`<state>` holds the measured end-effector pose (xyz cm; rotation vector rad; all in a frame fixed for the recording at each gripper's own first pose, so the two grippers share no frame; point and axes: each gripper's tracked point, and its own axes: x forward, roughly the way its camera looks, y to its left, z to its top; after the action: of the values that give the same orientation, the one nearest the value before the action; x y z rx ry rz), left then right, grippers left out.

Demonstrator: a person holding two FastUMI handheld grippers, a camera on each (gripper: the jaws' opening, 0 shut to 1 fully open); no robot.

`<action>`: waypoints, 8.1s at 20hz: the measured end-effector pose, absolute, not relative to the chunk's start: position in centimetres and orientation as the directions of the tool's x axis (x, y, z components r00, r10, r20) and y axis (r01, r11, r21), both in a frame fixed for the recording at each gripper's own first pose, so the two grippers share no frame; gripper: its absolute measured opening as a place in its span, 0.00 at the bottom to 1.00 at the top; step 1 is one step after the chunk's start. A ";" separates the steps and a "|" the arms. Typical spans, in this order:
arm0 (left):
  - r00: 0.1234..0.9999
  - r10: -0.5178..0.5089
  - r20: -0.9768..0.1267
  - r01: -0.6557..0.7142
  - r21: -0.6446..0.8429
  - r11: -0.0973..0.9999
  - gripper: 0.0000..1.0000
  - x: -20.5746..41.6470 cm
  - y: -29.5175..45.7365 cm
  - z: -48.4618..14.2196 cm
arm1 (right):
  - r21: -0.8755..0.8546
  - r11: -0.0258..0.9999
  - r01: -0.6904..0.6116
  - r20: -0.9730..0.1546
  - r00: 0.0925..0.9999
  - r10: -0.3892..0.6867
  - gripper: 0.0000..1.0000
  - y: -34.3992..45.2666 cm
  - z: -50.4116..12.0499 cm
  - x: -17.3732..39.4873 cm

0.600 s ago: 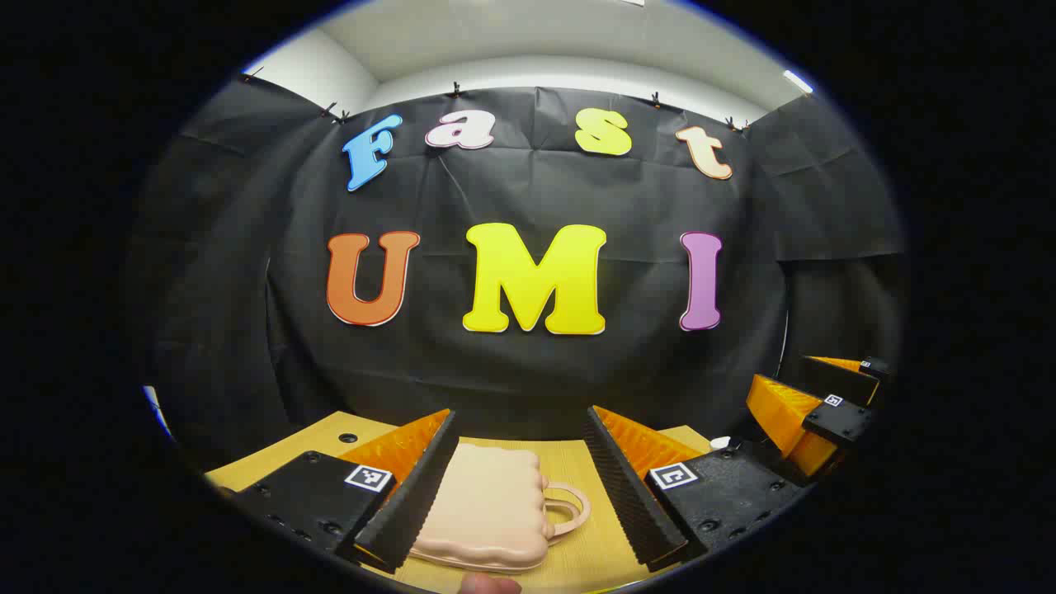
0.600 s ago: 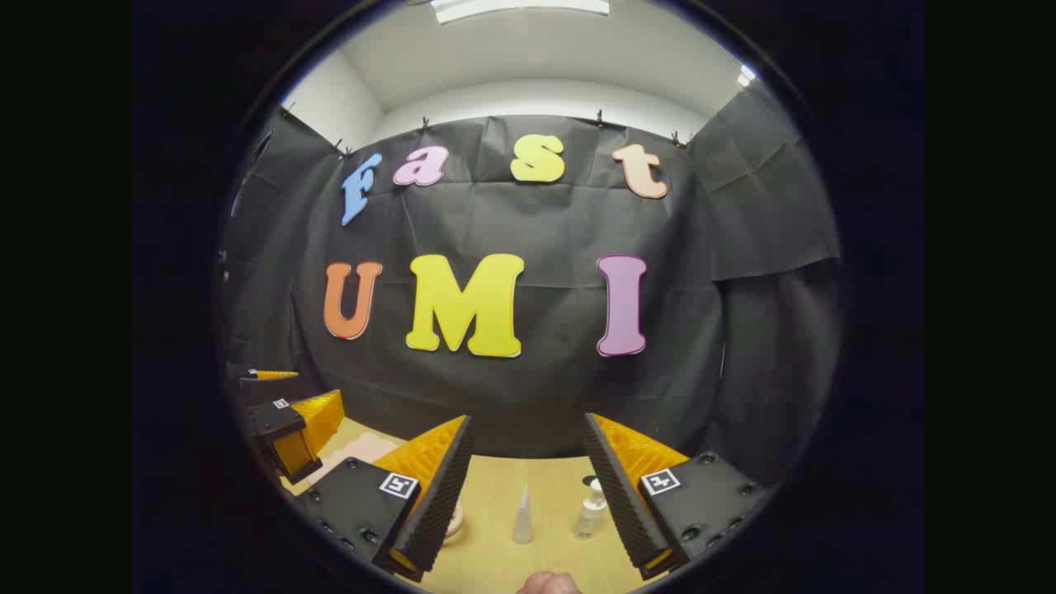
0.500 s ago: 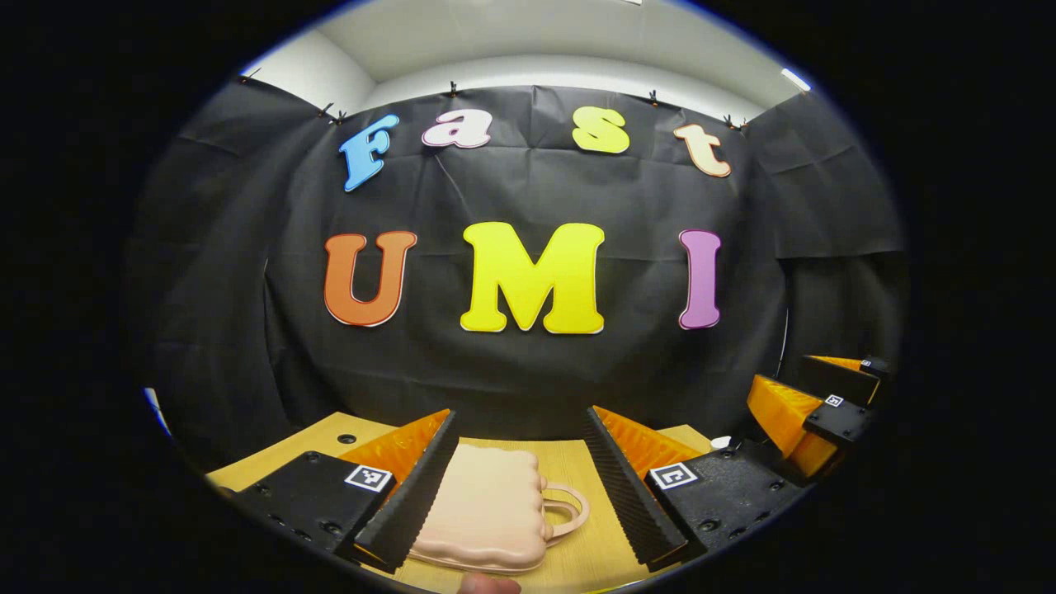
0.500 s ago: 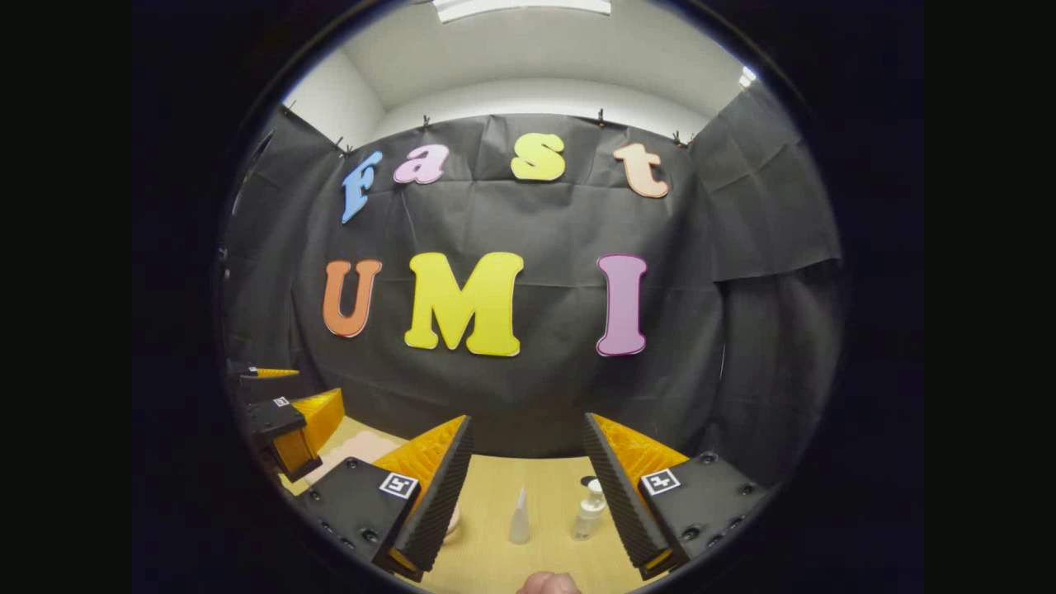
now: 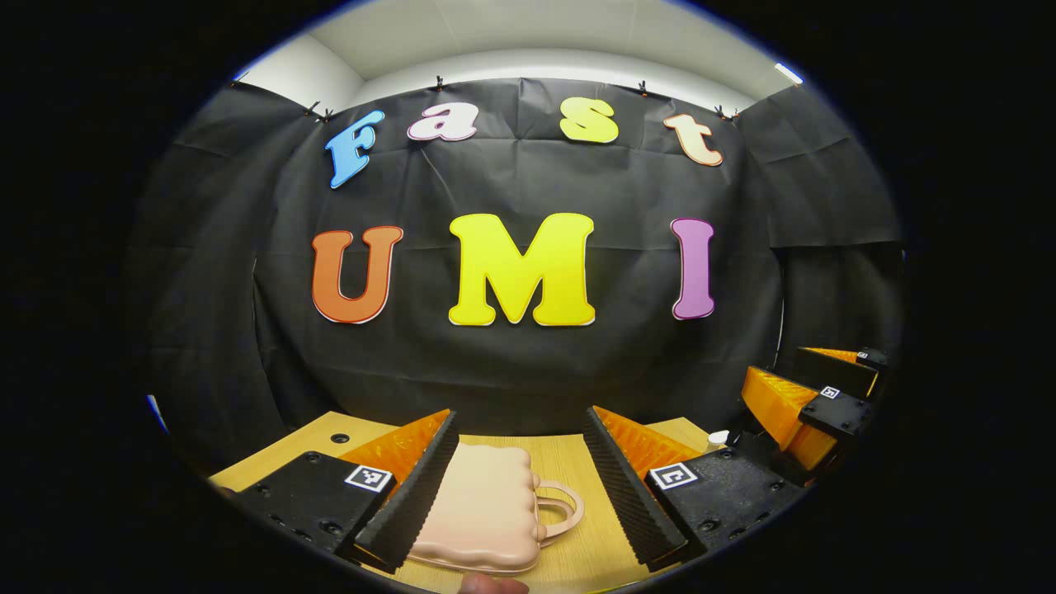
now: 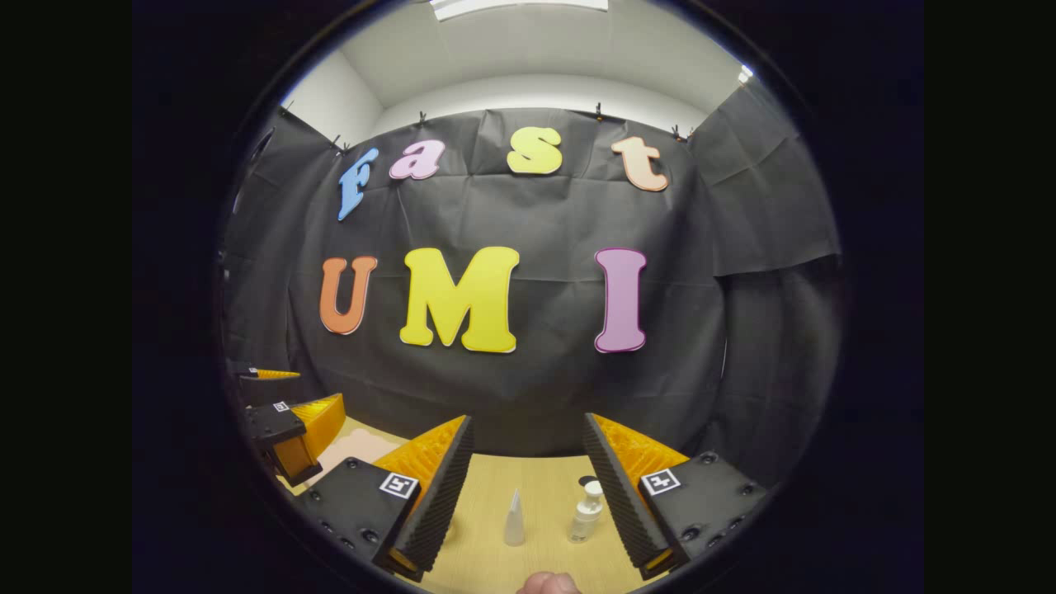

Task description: First open the suitcase, pack the skin care products into it, and then close the suitcase.

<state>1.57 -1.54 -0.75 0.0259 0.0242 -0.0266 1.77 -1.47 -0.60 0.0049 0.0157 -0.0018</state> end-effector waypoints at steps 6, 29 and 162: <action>0.999 -0.028 -0.025 0.029 0.034 0.999 0.97 2.2 -2.0 -0.9 | 0.006 1.000 -0.002 -0.018 1.000 0.002 0.79 -1.8 -0.9 2.4; 0.847 0.024 -0.531 0.412 0.684 0.602 0.91 7.5 -7.0 -23.9 | -0.065 0.989 0.131 -0.190 0.972 -0.141 0.80 -13.9 -9.3 2.7; 0.770 -0.264 -0.581 0.296 -0.041 0.954 0.48 15.7 -21.8 -33.0 | -0.073 0.997 0.024 -0.456 0.888 -0.055 0.80 -19.8 -20.3 1.3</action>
<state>15.70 -21.80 -32.99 0.0544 0.6215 -0.3041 1.34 -19.82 -20.34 -0.0657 0.4755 -0.0411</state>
